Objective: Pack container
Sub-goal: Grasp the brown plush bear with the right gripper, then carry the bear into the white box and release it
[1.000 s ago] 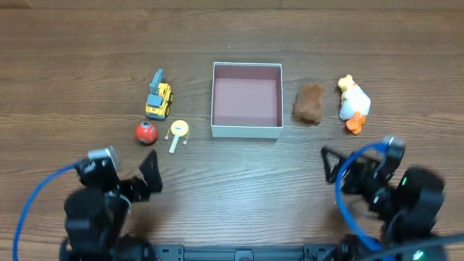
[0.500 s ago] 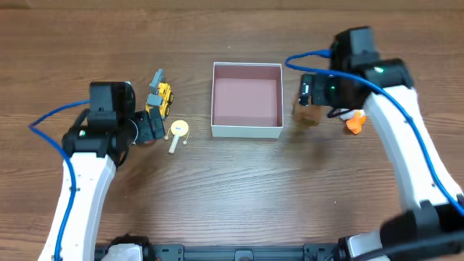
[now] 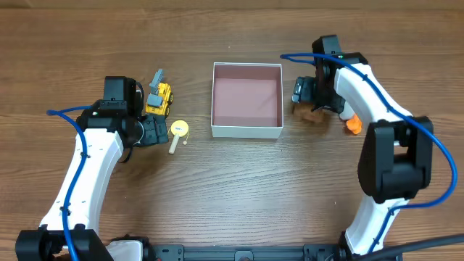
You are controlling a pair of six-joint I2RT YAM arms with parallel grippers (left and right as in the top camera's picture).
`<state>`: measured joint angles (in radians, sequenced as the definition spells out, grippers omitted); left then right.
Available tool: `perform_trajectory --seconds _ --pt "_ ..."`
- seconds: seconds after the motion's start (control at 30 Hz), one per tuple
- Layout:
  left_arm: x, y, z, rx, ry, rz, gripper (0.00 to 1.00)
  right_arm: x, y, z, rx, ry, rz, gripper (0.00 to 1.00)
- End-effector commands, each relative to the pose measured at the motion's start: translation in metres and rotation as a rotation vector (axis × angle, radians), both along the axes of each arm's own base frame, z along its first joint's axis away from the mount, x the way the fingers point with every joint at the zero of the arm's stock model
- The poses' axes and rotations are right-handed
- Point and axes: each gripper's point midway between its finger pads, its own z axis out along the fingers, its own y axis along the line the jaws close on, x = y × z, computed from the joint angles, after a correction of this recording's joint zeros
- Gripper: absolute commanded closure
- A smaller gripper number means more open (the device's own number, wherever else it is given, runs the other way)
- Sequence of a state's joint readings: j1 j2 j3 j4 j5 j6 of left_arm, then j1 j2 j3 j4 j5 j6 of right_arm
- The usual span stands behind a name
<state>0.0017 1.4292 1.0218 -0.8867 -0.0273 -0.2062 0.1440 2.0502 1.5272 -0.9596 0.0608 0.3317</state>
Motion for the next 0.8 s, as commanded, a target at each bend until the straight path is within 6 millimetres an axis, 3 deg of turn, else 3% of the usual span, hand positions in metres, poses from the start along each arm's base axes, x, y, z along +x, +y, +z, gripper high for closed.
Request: perform_trajectory --seconds 0.0,0.03,0.07,0.13,0.17,0.27,0.33,0.37,0.43,0.5,0.57,0.67,0.77 --pt "0.006 0.001 0.005 0.011 -0.016 -0.015 0.00 0.007 -0.002 -0.008 -0.003 0.006 -0.027 0.61" --pt "0.006 0.001 0.005 0.011 -0.016 -0.015 0.00 0.008 -0.002 -0.007 -0.002 0.001 -0.027 0.83" --pt "0.006 0.000 0.005 0.010 -0.016 -0.016 0.00 0.008 -0.002 -0.005 -0.002 -0.003 -0.027 0.96" --pt "0.006 0.001 0.005 0.011 -0.016 -0.015 0.00 0.009 -0.003 0.002 -0.008 -0.017 -0.028 0.96" --pt "0.006 0.001 0.005 0.011 -0.016 -0.015 0.00 0.010 -0.005 0.015 -0.018 -0.035 -0.030 0.96" --pt "0.006 0.001 0.005 0.011 -0.016 -0.015 0.00 0.017 0.006 0.088 0.017 -0.149 -0.012 0.96" --pt "0.006 0.000 0.005 0.010 -0.016 -0.016 0.00 0.007 0.039 0.163 0.100 -0.265 0.055 0.96" --pt "0.006 0.000 0.005 0.010 -0.016 -0.016 0.00 -0.001 0.057 0.191 0.131 -0.316 0.082 0.96" --pt "0.006 0.001 0.005 0.011 -0.016 -0.015 0.00 -0.021 0.097 0.227 0.189 -0.397 0.160 0.96" --pt "0.006 0.001 0.005 0.011 -0.016 -0.015 0.00 -0.037 0.130 0.231 0.227 -0.394 0.197 0.96" --pt "0.006 0.001 0.005 0.011 -0.016 -0.015 0.00 -0.042 0.172 0.213 0.254 -0.390 0.271 0.96" --pt "0.006 0.001 0.005 0.011 -0.016 -0.015 0.00 -0.038 0.206 0.168 0.252 -0.348 0.323 0.96" --pt "0.006 0.000 0.005 0.010 -0.016 -0.016 0.00 -0.021 0.220 0.110 0.229 -0.273 0.298 0.96"
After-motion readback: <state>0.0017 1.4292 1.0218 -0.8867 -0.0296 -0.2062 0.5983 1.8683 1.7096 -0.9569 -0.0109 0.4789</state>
